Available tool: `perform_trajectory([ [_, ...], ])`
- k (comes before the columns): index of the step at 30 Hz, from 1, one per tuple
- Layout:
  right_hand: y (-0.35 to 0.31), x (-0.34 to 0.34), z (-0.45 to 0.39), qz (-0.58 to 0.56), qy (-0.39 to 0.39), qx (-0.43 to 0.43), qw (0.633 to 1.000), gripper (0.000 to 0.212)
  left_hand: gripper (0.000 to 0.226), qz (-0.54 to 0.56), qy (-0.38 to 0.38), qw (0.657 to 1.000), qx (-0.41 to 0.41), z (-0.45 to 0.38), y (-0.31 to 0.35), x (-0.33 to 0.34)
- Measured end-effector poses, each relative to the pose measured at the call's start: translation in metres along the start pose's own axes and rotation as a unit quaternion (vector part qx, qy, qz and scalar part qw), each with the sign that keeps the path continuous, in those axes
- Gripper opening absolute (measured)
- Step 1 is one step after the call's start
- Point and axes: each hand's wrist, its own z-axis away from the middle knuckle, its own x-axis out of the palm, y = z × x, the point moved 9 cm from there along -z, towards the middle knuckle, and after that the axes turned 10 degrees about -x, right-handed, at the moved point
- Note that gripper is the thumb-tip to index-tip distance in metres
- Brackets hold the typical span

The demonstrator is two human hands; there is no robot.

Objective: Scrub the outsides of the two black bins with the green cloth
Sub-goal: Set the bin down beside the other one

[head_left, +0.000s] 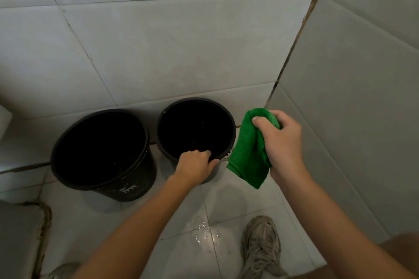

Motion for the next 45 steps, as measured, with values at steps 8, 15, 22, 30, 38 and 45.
perform_trajectory([
  [8,0.003,-0.014,-0.004,-0.002,0.01,0.009,1.0,0.014,0.049,-0.014,-0.174,0.984,0.019,-0.008,-0.085,0.005],
  [15,0.004,-0.002,-0.004,0.006,0.001,0.0,1.0,0.011,0.047,-0.036,-0.028,0.999,0.002,-0.011,0.004,-0.007],
  [22,0.003,-0.009,-0.005,-0.001,0.0,-0.002,1.0,0.012,0.04,-0.025,-0.201,0.979,0.027,-0.021,-0.064,-0.001],
  [30,0.005,-0.004,-0.003,0.001,0.002,0.001,1.0,0.011,0.048,-0.019,-0.083,0.996,0.027,-0.024,-0.013,-0.004],
  [38,0.005,-0.008,-0.004,0.0,-0.001,-0.002,1.0,0.013,0.049,-0.011,-0.049,0.998,0.024,-0.024,-0.003,-0.003],
  [45,0.003,-0.002,-0.001,0.013,-0.003,-0.004,1.0,0.012,0.053,0.001,-0.031,0.999,0.012,-0.013,-0.004,-0.012],
])
